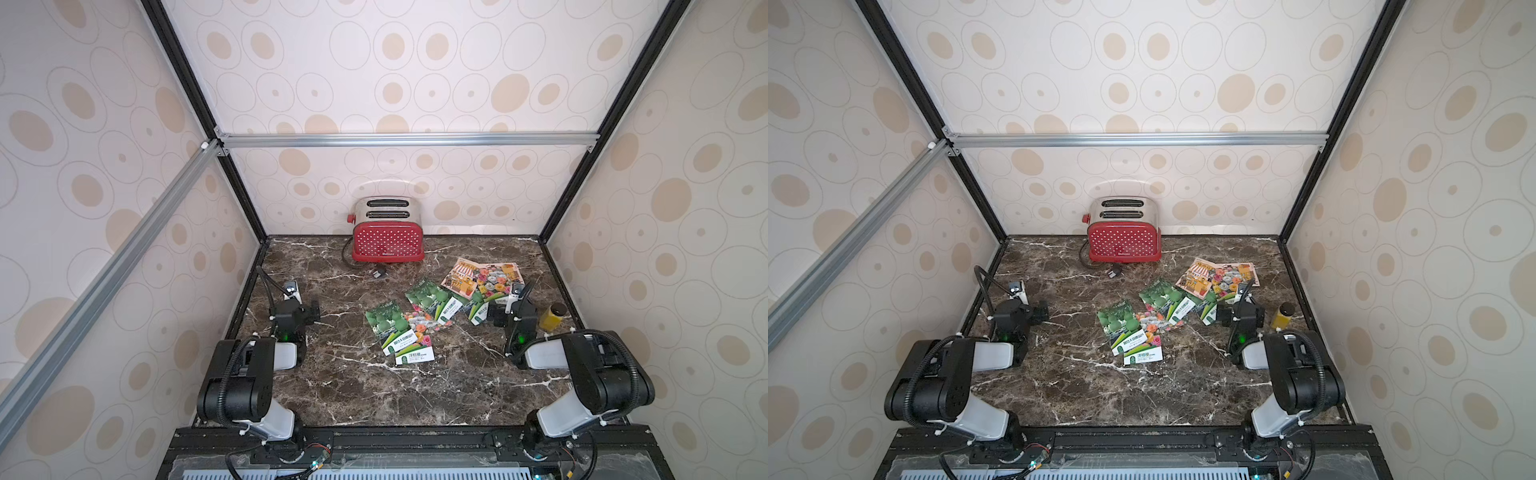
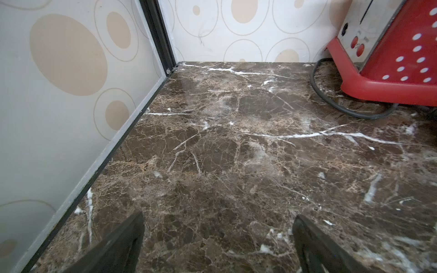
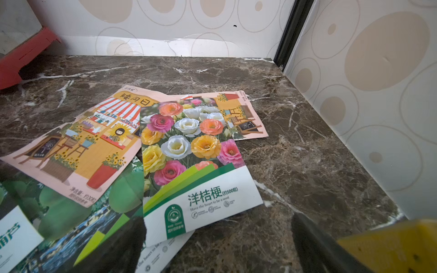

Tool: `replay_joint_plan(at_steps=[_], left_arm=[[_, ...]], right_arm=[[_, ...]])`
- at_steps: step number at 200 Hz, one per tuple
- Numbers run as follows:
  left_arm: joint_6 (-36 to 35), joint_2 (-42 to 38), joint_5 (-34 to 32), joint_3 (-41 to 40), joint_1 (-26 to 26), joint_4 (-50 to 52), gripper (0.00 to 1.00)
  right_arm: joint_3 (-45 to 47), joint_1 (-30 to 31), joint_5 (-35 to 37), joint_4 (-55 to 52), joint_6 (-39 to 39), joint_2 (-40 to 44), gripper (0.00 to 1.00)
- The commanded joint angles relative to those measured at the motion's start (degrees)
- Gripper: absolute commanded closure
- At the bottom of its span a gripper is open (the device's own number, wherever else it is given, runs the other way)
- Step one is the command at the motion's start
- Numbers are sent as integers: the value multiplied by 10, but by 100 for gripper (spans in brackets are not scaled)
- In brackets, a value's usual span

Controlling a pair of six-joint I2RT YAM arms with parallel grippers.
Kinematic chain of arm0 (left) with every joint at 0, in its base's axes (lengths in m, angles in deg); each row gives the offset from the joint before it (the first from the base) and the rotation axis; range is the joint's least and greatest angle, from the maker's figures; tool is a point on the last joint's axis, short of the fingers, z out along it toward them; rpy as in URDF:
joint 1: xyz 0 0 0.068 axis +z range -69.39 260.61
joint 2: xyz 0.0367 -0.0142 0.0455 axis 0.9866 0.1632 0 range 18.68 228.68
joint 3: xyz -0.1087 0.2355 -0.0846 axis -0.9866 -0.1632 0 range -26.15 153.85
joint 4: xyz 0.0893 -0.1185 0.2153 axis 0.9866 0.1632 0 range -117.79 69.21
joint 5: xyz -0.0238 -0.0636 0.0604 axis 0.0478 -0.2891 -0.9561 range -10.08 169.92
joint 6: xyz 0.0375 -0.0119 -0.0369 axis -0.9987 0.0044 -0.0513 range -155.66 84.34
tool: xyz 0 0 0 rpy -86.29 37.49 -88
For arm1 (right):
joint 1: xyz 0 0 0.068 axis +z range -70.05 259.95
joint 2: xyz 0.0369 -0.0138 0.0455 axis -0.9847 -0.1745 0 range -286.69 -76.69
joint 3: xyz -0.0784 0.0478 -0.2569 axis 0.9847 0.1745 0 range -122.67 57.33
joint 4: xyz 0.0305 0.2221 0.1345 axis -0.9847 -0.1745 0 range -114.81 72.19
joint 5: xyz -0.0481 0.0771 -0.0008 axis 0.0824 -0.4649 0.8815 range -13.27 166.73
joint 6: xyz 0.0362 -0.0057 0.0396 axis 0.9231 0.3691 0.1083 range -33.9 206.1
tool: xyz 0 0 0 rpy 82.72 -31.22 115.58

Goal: Arrange the seed packets in a row
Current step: Pick up the seed packet from the center of the board.

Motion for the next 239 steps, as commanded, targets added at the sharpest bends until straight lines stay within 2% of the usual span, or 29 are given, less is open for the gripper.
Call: replay_joint_plan(at_steps=[1, 239], left_arm=[[-12, 2, -7, 16, -3, 1, 1], [-17, 1, 1, 16, -3, -4, 1]], right_arm=[[-7, 0, -2, 6, 1, 7, 0], [-4, 1, -3, 11, -3, 10, 0]])
